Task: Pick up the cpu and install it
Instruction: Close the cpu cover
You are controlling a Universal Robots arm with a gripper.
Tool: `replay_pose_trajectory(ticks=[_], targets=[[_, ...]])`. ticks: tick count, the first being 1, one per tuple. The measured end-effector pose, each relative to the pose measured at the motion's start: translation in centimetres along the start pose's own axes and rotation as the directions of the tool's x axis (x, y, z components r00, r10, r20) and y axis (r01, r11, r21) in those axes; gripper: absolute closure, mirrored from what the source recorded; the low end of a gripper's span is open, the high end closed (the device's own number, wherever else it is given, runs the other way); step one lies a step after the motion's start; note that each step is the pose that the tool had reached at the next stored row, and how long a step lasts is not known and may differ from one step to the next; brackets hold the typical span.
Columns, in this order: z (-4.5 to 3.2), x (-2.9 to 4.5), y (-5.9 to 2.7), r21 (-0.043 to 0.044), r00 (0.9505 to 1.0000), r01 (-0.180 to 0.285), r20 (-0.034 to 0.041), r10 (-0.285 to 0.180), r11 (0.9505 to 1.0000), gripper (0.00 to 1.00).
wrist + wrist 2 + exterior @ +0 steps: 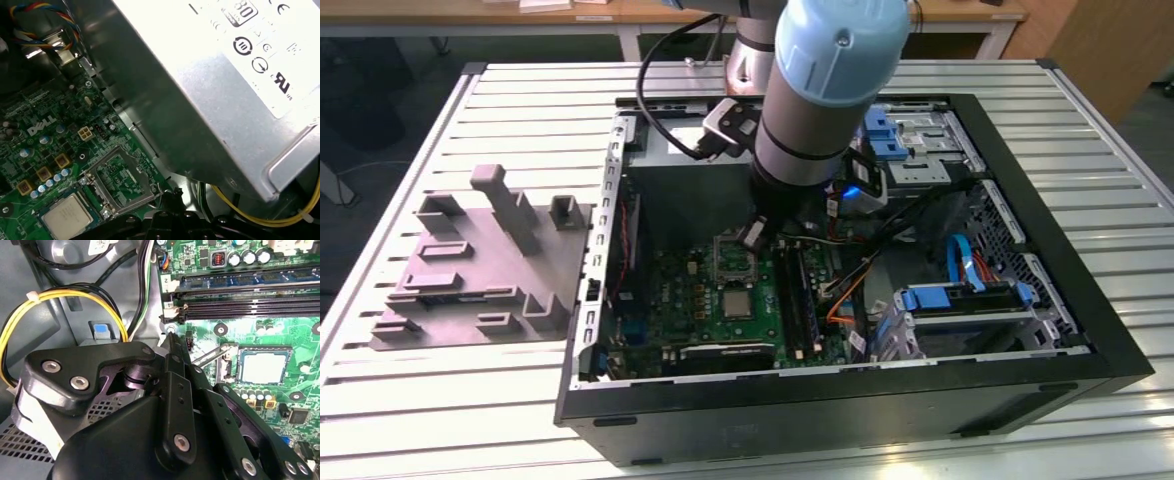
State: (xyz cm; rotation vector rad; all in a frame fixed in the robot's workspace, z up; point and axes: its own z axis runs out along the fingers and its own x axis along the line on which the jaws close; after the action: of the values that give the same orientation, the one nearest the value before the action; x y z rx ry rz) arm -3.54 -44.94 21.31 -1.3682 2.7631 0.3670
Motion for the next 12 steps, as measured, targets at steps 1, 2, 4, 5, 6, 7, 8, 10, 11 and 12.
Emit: replay_pose_trajectory(ticks=[1,2,4,5,6,7,8,10,11,12], targets=[[-0.07,-0.03,0.03,0.0013,1.0000,0.000,-0.0019,0.000,1.0000,0.89],[-0.16,-0.05,0.06,0.0025,1.0000,0.001,-0.0039,-0.001,1.0000,0.89],[-0.29,-0.08,0.11,0.0060,1.0000,0.002,-0.0088,-0.002,1.0000,0.89],[-0.33,-0.08,0.14,0.0086,0.9999,0.004,-0.0129,-0.004,1.0000,0.89],[-0.38,-0.08,0.17,0.0112,0.9998,0.006,-0.0172,-0.006,0.9999,0.89],[-0.43,-0.07,0.19,0.0138,0.9997,0.008,-0.0217,-0.008,0.9999,0.89],[-0.48,-0.07,0.22,0.0162,0.9996,0.011,-0.0260,-0.011,0.9998,0.89],[-0.60,-0.06,0.28,0.0189,0.9994,0.016,-0.0317,-0.015,0.9997,0.89],[-0.67,-0.06,0.32,0.0193,0.9993,0.018,-0.0329,-0.018,0.9996,0.89],[-0.74,-0.06,0.35,0.0193,0.9992,0.021,-0.0338,-0.020,0.9996,0.89]])
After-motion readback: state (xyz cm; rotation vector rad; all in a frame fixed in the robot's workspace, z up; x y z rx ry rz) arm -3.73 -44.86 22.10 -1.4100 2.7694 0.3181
